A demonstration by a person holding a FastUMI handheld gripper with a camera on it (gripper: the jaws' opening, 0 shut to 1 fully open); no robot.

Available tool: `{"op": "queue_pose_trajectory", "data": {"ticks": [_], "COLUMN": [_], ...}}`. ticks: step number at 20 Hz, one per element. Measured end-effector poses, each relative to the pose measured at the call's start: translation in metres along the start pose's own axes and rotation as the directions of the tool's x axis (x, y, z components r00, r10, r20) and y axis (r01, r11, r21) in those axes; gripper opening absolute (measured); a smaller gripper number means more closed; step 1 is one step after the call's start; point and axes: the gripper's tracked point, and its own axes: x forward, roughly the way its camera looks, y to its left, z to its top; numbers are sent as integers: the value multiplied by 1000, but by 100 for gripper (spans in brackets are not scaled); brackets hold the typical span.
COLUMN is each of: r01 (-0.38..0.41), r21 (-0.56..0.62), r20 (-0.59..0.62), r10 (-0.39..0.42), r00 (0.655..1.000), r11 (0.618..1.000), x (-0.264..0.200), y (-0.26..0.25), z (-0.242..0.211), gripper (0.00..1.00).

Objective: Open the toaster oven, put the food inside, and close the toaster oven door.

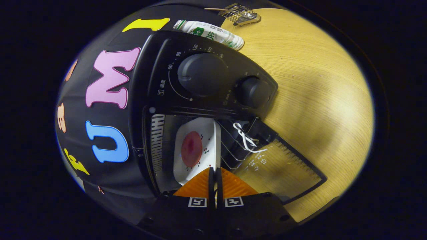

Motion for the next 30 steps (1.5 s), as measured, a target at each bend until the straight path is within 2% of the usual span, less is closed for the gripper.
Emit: {"op": "queue_pose_trajectory", "data": {"ticks": [4, 8, 9, 10, 11, 13, 18, 22, 24, 27, 30], "r01": [22, -10, -20, -29, -42, -55, -46, -25, -9, 23, 41], "r21": [-6, -6, -16, -28, -42, -91, -269, -427, -528, -667, -743], "r20": [72, 63, 45, 25, 2, -24, -32, -11, 1, 36, 43], "r10": [-22, 11, 20, 30, 42, 53, 39, 22, 11, 1, -14], "r00": [997, 998, 999, 999, 999, 998, 999, 1000, 1000, 999, 999], "r11": [1000, 1000, 1000, 999, 998, 994, 962, 904, 849, 745, 668], "x": [15, 13, 10, 6, -2, -15, -52, -77, -89, -105, -120], "y": [6, 14, 15, 15, 17, 17, 8, -1, -6, -17, -23], "z": [2, -5, -13, -20, -27, -40, -64, -74, -78, -83, -95], "gripper": [5, 12, 29, 37, 51, 96, 98, 98, 99, 99, 99]}}
